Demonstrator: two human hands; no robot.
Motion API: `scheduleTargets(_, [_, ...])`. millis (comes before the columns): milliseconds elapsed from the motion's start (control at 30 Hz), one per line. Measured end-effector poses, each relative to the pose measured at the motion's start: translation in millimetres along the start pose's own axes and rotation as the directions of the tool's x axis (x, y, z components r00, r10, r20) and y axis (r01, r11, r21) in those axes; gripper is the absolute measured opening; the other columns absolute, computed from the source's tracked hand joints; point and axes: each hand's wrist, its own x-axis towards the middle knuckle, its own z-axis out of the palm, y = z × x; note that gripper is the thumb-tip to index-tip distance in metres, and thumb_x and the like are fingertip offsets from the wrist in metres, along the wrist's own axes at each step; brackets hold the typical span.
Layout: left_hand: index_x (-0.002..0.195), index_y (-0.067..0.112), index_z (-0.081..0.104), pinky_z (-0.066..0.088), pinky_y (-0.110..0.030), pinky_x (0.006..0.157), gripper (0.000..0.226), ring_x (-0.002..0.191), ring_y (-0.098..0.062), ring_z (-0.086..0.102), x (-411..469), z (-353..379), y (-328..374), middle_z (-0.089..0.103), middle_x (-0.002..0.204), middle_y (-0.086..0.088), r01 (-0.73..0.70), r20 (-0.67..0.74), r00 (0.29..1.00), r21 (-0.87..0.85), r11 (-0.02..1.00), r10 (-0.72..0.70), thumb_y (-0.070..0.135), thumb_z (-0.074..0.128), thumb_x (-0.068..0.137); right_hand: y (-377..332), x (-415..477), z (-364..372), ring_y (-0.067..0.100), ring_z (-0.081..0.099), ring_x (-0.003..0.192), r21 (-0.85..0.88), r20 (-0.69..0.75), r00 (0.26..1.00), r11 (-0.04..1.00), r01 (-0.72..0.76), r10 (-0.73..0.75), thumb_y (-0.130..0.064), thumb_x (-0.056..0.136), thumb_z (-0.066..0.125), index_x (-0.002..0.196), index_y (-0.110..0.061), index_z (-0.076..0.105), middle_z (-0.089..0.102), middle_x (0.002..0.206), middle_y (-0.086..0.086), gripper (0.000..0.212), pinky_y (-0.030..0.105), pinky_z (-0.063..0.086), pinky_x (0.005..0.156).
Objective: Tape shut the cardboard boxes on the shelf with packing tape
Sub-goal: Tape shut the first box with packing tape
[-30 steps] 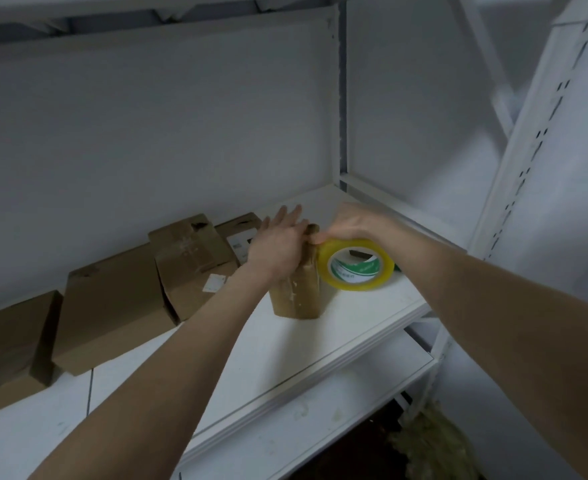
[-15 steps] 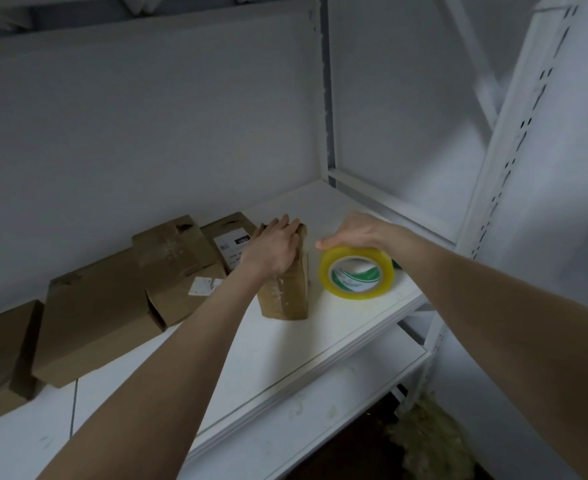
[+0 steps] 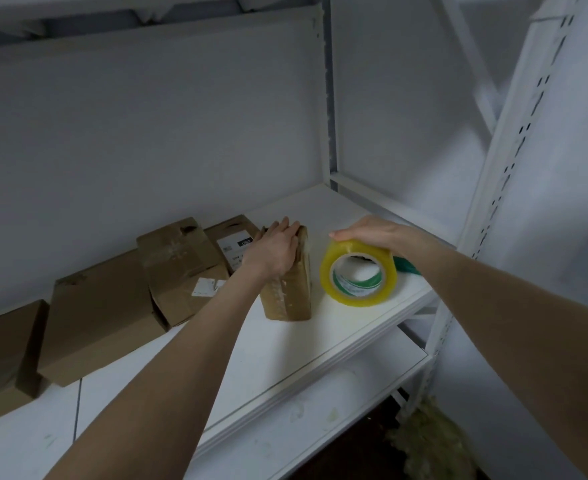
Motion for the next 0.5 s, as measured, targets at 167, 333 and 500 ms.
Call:
scheduleTargets(167, [0.151,0.013,0.018,0.012,-0.044,0.118,0.047,0.146,-0.026,0.013,-0.4,-0.8,1.6,0.012,0.159,-0.01,-0.004,0.02,1.0,0.017,1.0,0.004,0.022,0.018,0.105,2.5,7.9,15.9,0.025,0.059,0.104,-0.275,-0.04,0.998,0.96,-0.049,0.04,-0.068,0.075,0.067,0.121,-0.013,0.062,0.062,0.117,0.007,0.071,0.032,0.048,0.086])
scheduleTargets(333, [0.152,0.013,0.016,0.011,-0.044,0.118,0.048,0.147,-0.027,0.011,-0.3,-2.5,4.1,0.01,0.16,-0.01,0.0,0.028,1.0,0.033,0.999,-0.001,0.023,0.018,0.105,1.3,8.5,13.5,0.029,0.056,0.117,-0.405,-0.052,0.997,0.911,-0.078,0.062,-0.077,0.076,0.056,0.13,-0.014,0.06,0.059,0.132,0.011,0.084,0.037,0.047,0.096])
scheduleTargets(500, [0.151,0.012,0.018,0.013,-0.044,0.118,0.047,0.146,-0.027,0.013,1.7,0.2,0.8,0.013,0.159,-0.011,0.005,0.011,1.0,0.011,1.0,-0.005,0.022,0.019,0.105,6.0,4.7,17.4,0.028,0.057,0.116,-0.384,-0.065,0.997,0.921,-0.069,0.048,-0.081,0.079,0.046,0.128,-0.017,0.062,0.061,0.13,0.009,0.082,0.039,0.047,0.097])
